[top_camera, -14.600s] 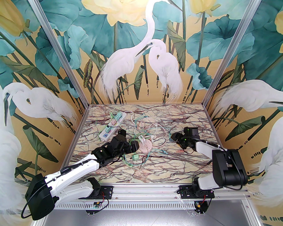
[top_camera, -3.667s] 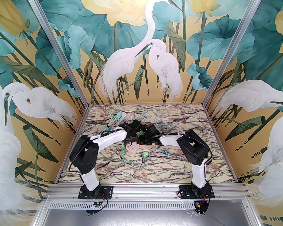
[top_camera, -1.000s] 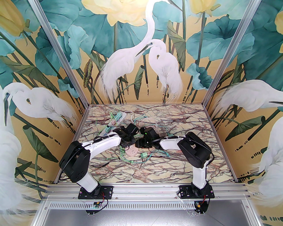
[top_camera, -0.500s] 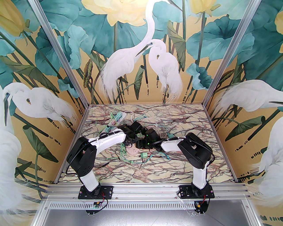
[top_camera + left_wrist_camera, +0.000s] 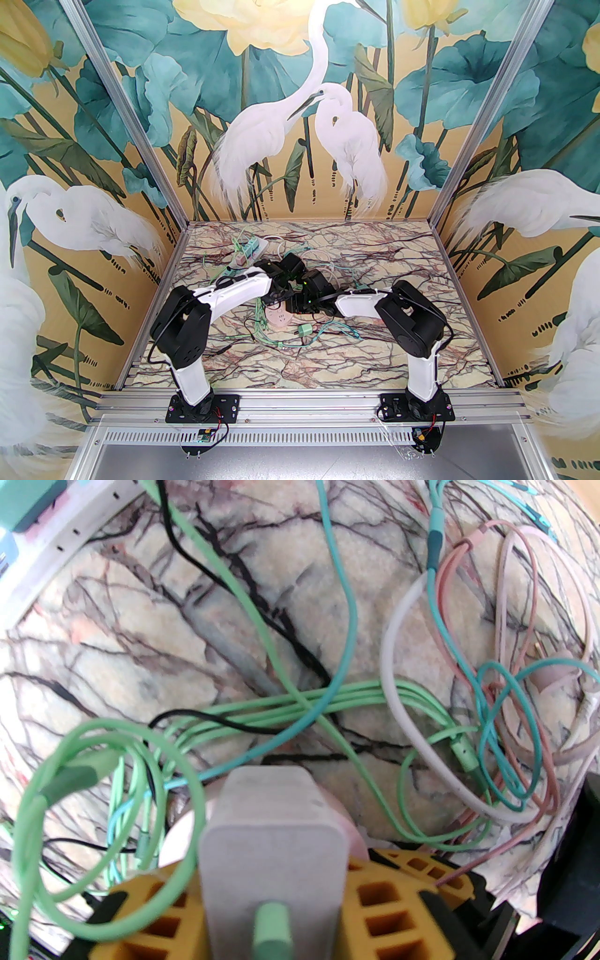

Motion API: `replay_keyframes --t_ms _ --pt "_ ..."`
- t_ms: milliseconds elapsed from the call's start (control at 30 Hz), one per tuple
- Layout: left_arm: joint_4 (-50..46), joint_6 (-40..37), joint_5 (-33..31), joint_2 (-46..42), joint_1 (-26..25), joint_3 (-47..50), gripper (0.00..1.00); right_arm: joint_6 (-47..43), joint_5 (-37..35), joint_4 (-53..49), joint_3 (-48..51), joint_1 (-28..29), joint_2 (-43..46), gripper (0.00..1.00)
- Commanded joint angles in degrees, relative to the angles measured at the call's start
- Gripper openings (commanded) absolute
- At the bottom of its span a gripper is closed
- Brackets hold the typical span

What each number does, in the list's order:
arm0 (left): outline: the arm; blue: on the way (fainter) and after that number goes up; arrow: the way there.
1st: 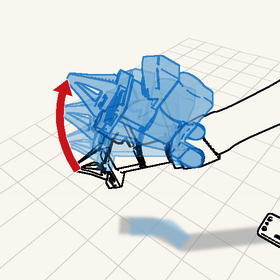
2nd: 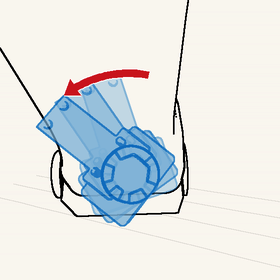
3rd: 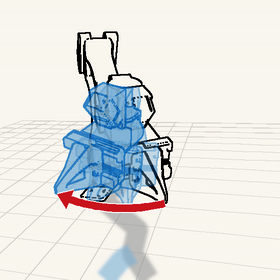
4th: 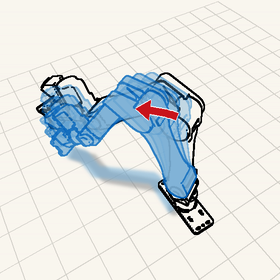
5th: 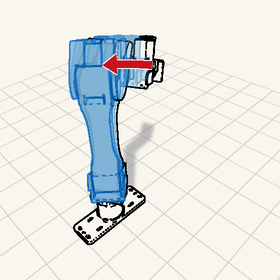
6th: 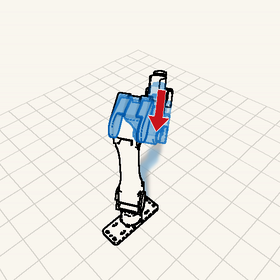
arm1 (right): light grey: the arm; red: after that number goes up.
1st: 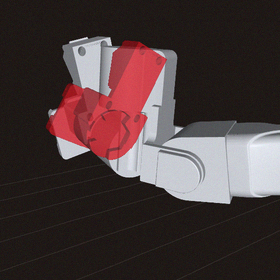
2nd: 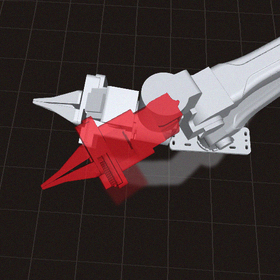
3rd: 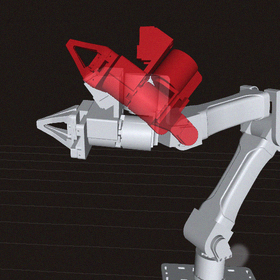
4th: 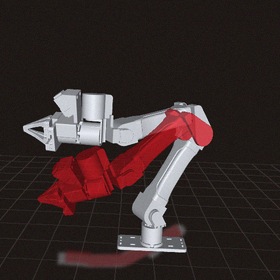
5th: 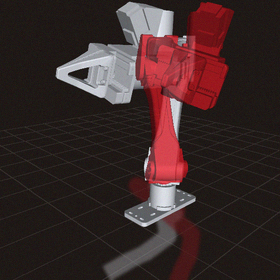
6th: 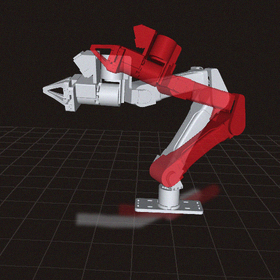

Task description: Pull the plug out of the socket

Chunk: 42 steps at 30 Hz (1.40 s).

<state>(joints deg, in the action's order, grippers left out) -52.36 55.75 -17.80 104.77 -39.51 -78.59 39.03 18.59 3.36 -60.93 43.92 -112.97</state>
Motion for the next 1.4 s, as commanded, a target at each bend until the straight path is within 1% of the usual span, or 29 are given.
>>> replay_keyframes --t_ms 0,200,300,467,600,733,933,1000,1100,1233,1267,1300,1367 --pt "10.9 -1.2 8.0 1.8 -5.1 -3.5 0.10 -1.4 -4.8 -14.0 2.1 4.5 -8.8 0.33" --pt "9.7 -2.2 7.2 -2.0 -4.3 -2.6 0.11 -1.1 -4.9 -14.0 2.1 4.5 -8.8 0.32" --pt "6.9 -3.2 6.6 -4.3 -3.3 -2.9 0.11 -1.1 -5.1 -14.2 2.0 4.4 -8.4 0.32" --pt "5.2 -4.5 5.6 -9.5 -1.2 -0.1 0.11 -1.1 -5.5 -13.9 2.3 4.2 -7.5 0.33" --pt "4.4 -5.4 4.7 -12.8 0.0 2.1 0.11 -1.1 -4.9 -12.5 3.1 3.8 -5.9 0.36" --pt "4.3 -6.3 3.8 -16.2 1.2 4.8 0.11 -1.6 -4.5 -9.9 4.8 3.2 -2.7 0.39" --pt "5.0 -8.4 2.3 -20.5 2.7 9.4 0.11 -2.8 -4.9 -4.0 9.4 1.8 5.5 0.43" --pt "5.3 -9.0 1.7 -21.7 3.2 11.1 0.12 -3.4 -5.2 -2.3 11.2 1.4 8.4 0.46" --pt "6.3 -9.8 1.0 -23.8 4.2 14.5 0.12 -4.1 -6.0 0.3 14.2 0.7 13.1 0.53" --pt "9.1 -11.0 0.5 -26.3 5.2 20.3 0.12 -5.5 -8.3 2.7 17.7 0.3 19.2 0.68" --pt "10.3 -11.6 0.7 -26.6 5.5 21.7 0.13 -6.0 -9.0 3.3 18.8 0.1 21.0 0.69" --pt "11.0 -11.8 0.7 -26.8 5.4 22.7 0.14 -6.2 -10.0 3.7 19.6 0.1 22.5 0.74" --pt "13.0 -12.3 1.0 -26.9 5.4 25.1 0.15 -6.6 -12.4 4.7 21.5 -0.1 25.7 0.80"
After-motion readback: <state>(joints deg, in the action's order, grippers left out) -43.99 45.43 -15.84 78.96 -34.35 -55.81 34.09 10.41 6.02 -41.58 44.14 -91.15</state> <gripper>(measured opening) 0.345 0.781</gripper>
